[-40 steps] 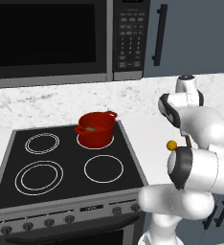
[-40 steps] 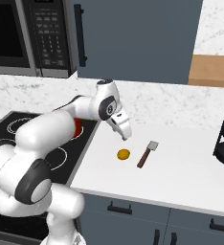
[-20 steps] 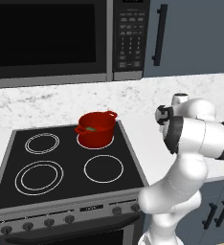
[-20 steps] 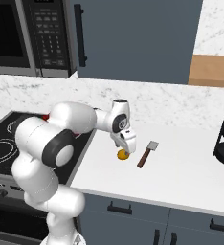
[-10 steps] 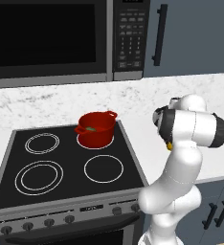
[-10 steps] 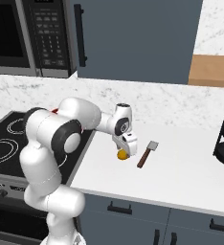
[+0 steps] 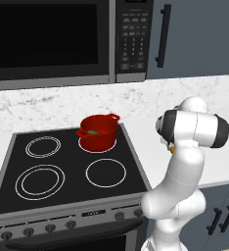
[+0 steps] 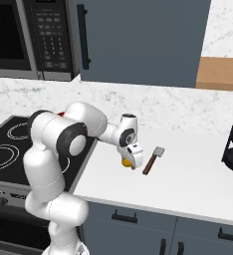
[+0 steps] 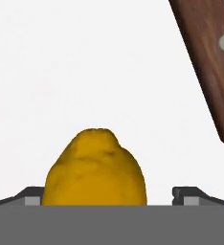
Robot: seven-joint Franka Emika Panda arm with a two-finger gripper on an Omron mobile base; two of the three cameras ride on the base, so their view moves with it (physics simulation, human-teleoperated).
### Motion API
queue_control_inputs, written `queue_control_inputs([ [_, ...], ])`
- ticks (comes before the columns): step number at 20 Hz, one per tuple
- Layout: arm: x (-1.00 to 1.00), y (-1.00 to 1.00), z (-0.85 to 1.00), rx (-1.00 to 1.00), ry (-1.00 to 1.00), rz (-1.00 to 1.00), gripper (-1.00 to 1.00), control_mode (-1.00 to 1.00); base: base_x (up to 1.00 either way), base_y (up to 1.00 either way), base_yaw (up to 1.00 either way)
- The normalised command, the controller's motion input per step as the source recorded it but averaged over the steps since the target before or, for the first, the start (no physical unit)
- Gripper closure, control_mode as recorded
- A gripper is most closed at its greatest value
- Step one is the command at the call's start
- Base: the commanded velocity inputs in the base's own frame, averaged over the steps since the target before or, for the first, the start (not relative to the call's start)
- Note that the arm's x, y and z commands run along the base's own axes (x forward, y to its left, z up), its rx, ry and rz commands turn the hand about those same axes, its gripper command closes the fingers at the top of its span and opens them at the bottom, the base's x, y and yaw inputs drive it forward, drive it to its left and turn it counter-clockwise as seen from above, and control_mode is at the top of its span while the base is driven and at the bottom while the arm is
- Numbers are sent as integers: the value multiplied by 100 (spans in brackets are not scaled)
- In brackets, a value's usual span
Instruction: Put the broccoli and lemon in the pot. Retrieve the spatula and lightly stir the vegetables in the pot.
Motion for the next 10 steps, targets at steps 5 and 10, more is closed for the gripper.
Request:
queue_control_inputs([
  [5, -13, 0, -9, 0, -3, 0, 100, -100, 0, 0, 0],
  [10, -52, 6, 29, 0, -25, 0, 100, -100, 0, 0, 0],
])
